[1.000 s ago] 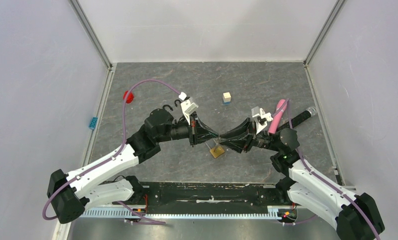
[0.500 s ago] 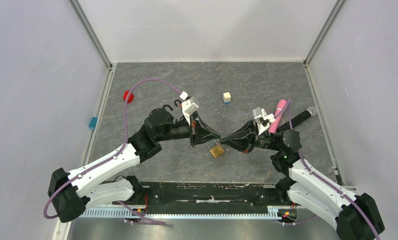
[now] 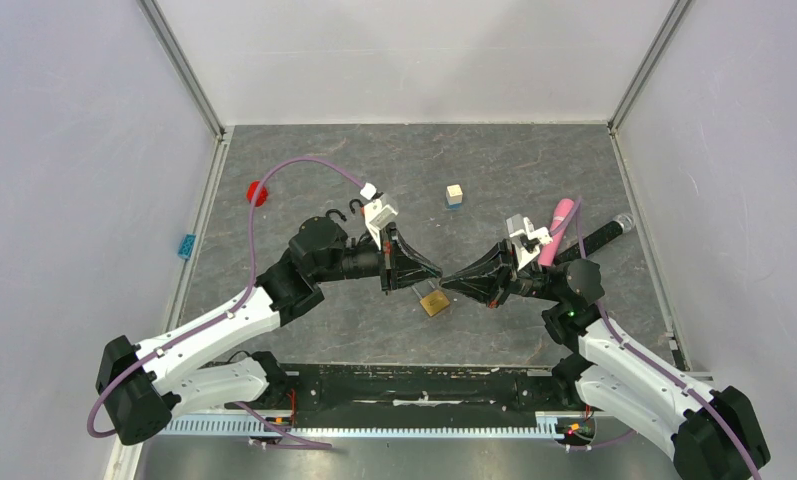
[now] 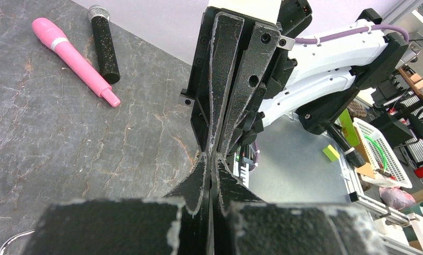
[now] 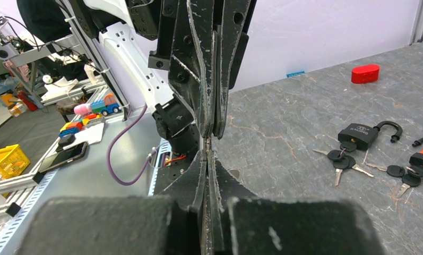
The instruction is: Unlock with the key
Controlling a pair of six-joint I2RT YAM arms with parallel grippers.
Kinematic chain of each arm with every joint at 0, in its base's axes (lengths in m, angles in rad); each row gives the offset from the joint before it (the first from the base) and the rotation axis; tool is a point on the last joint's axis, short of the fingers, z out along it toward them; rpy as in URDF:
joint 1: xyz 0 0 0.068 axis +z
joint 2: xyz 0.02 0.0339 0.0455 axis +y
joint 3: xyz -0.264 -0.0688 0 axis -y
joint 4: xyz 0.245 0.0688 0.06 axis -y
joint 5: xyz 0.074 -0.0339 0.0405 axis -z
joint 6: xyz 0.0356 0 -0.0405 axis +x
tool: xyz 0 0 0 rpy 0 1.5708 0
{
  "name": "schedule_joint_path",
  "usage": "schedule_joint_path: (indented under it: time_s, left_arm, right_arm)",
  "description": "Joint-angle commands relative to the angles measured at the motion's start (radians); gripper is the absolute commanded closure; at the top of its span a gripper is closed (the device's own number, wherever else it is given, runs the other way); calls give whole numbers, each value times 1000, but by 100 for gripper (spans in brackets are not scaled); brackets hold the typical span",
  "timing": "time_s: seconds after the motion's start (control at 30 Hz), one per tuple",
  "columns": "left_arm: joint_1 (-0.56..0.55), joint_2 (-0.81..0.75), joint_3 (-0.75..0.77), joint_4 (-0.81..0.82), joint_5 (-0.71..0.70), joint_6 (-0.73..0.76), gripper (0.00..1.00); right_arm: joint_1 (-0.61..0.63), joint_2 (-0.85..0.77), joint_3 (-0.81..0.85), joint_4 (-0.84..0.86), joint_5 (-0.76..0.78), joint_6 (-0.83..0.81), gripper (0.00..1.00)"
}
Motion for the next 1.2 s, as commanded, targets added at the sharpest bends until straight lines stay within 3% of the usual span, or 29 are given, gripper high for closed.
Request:
schedule_joint_path:
  time_s: [0.0,0.17,0.33,0.47,0.57,0.87,1.17]
  left_arm:
    - [-1,-10,18,71,-29,-32,96]
    - [-1,-23,9,12,-169,-51,72]
    - [0,-57,6,-117,-428,-106,41]
    - [-1,-27,56,-330,-649,-217,27]
    - [-1,37,123,-516,-729,-307,13]
    - [-1,351,337,-898,-725,-516,0]
    - [-3,714,520,-1023,-583,-585,0]
  right_arm:
    - [-1,-9,31,-11,-21,-6,100]
    - [-1,-24,39,-141,56,-80,100]
    - [-16,-43,23,-312,178,-154,100]
    - [-41,-70,-13,-388,267,-172,100]
    - [-60,-94,-46,-416,325,-180,100]
    - [-86,-167,-103,-553,558,-256,100]
    - [-85,-247,-180,-577,606,-258,100]
